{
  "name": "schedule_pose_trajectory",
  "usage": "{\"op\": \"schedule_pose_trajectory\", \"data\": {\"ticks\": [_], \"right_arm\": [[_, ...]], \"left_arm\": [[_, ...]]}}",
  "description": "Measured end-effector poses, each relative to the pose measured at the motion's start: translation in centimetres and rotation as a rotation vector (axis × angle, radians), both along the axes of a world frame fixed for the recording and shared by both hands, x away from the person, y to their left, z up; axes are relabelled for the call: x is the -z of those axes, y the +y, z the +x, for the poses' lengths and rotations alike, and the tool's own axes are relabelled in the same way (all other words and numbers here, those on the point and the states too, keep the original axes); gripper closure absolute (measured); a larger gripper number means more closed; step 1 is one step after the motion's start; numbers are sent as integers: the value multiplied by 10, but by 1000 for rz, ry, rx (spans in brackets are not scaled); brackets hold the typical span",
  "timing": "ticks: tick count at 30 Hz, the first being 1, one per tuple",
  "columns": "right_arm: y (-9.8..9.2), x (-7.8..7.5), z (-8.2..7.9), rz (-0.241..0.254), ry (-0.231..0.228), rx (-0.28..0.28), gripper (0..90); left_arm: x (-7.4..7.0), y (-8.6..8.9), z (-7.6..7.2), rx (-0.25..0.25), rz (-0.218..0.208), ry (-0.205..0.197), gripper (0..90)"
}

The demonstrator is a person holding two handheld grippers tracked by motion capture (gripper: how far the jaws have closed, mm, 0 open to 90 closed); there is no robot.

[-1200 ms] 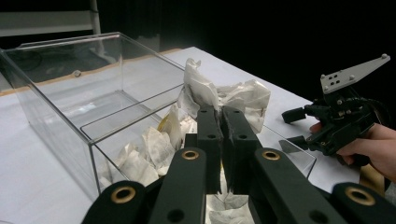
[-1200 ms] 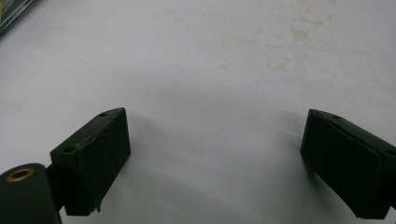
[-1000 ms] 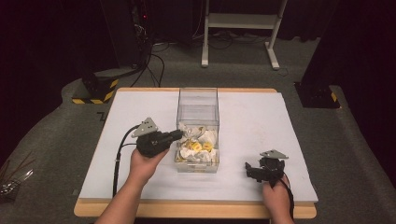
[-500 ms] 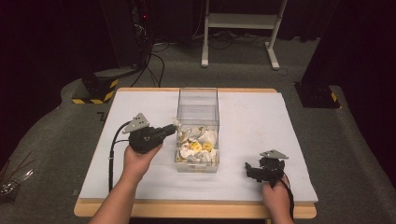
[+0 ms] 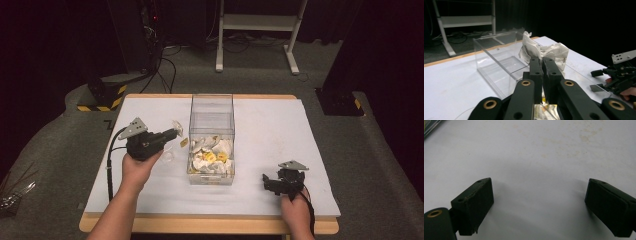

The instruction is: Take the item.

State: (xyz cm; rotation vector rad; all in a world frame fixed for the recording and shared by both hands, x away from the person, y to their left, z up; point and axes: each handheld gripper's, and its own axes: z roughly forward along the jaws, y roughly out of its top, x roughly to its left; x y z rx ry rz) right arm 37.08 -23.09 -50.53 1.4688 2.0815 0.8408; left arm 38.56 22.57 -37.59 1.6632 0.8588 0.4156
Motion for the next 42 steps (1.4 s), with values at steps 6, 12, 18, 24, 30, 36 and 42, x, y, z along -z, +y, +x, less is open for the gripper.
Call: {"op": "schedule_pose_trajectory", "data": {"ticks": [6,12,18,24,30,36,42], "right_arm": [[0,0,0,0,0,0,82],[0,0,0,0,-1,0,82],[0,0,0,0,0,0,82],[0,0,0,0,-1,0,82],[0,0,0,0,0,1,82],[0,0,0,0,0,1,82],[0,0,0,0,0,0,82]], "left_arm": [[1,15,3,-35,2,3,866],[3,28,5,-62,6,5,866],[10,38,7,-92,15,14,866],[18,47,9,-120,29,30,865],[29,50,10,-140,58,48,865],[39,47,13,-147,108,77,865],[47,42,16,-155,147,107,864]]}}
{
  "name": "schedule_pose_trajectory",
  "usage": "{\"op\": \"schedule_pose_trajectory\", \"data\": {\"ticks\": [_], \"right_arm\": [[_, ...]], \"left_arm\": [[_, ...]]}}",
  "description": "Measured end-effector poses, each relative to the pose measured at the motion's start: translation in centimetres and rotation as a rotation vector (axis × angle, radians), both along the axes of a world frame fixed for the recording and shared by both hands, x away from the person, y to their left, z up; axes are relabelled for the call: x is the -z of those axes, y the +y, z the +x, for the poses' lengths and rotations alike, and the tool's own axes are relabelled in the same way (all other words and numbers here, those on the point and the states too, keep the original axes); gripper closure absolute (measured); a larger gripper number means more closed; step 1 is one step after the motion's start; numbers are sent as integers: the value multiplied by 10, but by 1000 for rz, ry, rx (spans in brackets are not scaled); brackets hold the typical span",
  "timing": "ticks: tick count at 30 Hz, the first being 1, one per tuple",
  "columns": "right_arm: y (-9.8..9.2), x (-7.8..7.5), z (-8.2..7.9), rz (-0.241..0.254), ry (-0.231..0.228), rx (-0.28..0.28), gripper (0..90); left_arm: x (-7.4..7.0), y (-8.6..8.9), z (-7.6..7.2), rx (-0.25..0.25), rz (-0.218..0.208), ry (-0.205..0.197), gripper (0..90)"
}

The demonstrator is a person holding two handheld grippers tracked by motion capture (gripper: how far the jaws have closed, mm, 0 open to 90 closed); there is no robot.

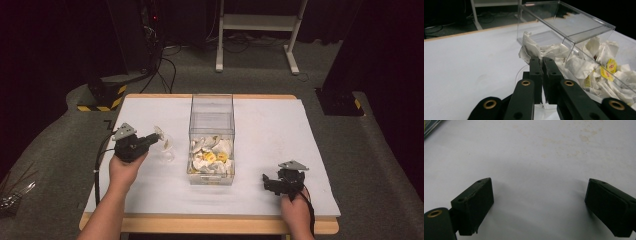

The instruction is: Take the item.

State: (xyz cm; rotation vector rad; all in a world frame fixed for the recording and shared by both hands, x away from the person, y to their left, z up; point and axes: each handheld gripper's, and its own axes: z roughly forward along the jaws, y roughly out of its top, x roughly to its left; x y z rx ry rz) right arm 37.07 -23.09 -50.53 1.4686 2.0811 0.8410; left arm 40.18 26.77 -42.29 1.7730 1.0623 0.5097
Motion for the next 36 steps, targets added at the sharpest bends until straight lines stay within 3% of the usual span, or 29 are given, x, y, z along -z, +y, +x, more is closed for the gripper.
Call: {"op": "schedule_pose_trajectory", "data": {"ticks": [17,21,26,30,36], "right_arm": [[0,0,0,0,0,0,82],[0,0,0,0,0,0,82],[0,0,0,0,0,0,82],[0,0,0,0,0,0,82],[0,0,0,0,0,0,82]], "left_arm": [[11,-9,3,5,59,53,820],[8,-12,2,-1,79,46,678],[1,-12,-2,-11,69,21,515],[-2,-9,-6,9,62,10,441],[-4,1,-11,32,17,30,389]]}}
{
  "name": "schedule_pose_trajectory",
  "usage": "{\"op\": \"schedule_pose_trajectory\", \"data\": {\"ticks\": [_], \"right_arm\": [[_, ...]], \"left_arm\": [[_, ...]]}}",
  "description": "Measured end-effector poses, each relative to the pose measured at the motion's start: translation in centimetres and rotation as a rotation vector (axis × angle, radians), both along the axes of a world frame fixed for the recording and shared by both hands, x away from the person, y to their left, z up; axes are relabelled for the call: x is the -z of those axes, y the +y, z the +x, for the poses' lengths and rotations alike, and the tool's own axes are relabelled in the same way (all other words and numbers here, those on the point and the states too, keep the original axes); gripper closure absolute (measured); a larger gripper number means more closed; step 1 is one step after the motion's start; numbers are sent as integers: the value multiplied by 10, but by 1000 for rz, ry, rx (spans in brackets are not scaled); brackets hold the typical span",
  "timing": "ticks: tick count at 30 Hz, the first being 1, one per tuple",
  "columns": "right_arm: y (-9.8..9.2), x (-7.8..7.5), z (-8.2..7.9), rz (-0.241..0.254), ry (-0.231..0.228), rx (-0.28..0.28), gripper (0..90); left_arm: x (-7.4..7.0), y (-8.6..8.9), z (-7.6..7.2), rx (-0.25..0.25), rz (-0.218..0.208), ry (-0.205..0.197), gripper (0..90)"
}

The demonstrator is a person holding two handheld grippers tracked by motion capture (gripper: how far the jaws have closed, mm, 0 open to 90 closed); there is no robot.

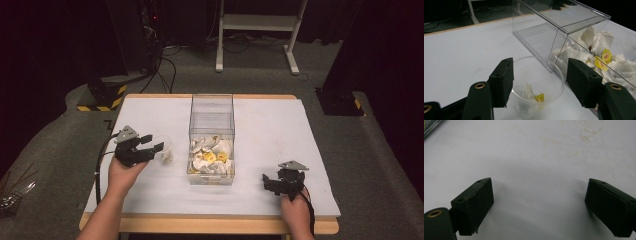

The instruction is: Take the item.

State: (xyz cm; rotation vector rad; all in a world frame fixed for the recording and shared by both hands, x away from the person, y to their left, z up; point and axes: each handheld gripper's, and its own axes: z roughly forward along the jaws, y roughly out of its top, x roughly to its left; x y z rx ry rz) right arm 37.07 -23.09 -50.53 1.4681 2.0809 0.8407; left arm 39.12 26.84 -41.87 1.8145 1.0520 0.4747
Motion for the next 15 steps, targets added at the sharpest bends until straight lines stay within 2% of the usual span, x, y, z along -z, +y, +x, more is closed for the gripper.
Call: {"op": "schedule_pose_trajectory", "data": {"ticks": [4,6,15], "right_arm": [[0,0,0,0,1,1,82],[0,0,0,0,0,0,82],[0,0,0,0,0,0,82]], "left_arm": [[1,9,-4,-1,-24,4,361],[2,13,-7,-11,-14,-1,347],[13,32,-16,-37,-3,28,314]]}}
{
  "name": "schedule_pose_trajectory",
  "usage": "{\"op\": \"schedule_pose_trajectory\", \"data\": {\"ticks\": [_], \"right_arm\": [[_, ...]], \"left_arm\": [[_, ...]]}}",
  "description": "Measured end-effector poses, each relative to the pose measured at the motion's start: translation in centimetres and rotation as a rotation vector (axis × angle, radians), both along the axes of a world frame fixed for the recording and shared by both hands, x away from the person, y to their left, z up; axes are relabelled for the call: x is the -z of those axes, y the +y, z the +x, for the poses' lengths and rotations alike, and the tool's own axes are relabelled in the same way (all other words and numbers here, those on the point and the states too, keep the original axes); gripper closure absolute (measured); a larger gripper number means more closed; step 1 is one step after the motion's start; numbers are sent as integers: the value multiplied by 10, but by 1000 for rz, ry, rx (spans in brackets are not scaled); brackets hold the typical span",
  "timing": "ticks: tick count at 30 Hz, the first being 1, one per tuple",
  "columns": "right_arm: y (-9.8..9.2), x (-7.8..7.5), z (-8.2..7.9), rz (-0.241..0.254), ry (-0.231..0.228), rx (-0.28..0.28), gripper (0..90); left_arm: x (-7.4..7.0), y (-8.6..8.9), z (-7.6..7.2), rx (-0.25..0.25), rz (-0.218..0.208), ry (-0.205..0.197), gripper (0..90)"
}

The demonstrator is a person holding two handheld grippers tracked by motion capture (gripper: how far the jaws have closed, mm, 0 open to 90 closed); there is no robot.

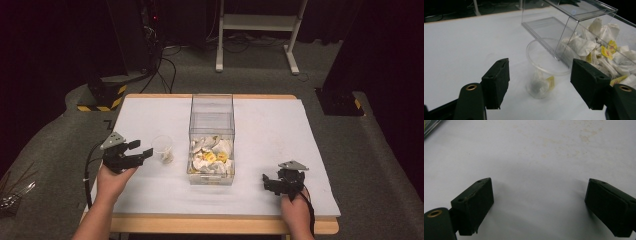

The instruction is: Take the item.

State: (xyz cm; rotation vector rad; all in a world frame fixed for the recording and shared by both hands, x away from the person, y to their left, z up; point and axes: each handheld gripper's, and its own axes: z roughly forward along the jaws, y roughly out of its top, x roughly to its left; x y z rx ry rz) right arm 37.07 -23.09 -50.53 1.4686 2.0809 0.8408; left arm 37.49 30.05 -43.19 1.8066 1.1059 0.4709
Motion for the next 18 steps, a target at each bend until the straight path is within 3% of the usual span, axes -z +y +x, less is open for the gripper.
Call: {"op": "schedule_pose_trajectory", "data": {"ticks": [3,5,6,12,18], "right_arm": [[0,0,0,0,0,0,82],[0,0,0,0,0,0,82],[0,0,0,0,1,1,82],[0,0,0,0,1,1,82],[0,0,0,0,0,0,82]], "left_arm": [[8,6,-5,-5,12,11,309],[14,7,-9,-24,-30,23,309],[16,11,-10,-10,7,20,307],[36,16,-15,-12,43,62,280],[59,16,-22,-8,128,112,238]]}}
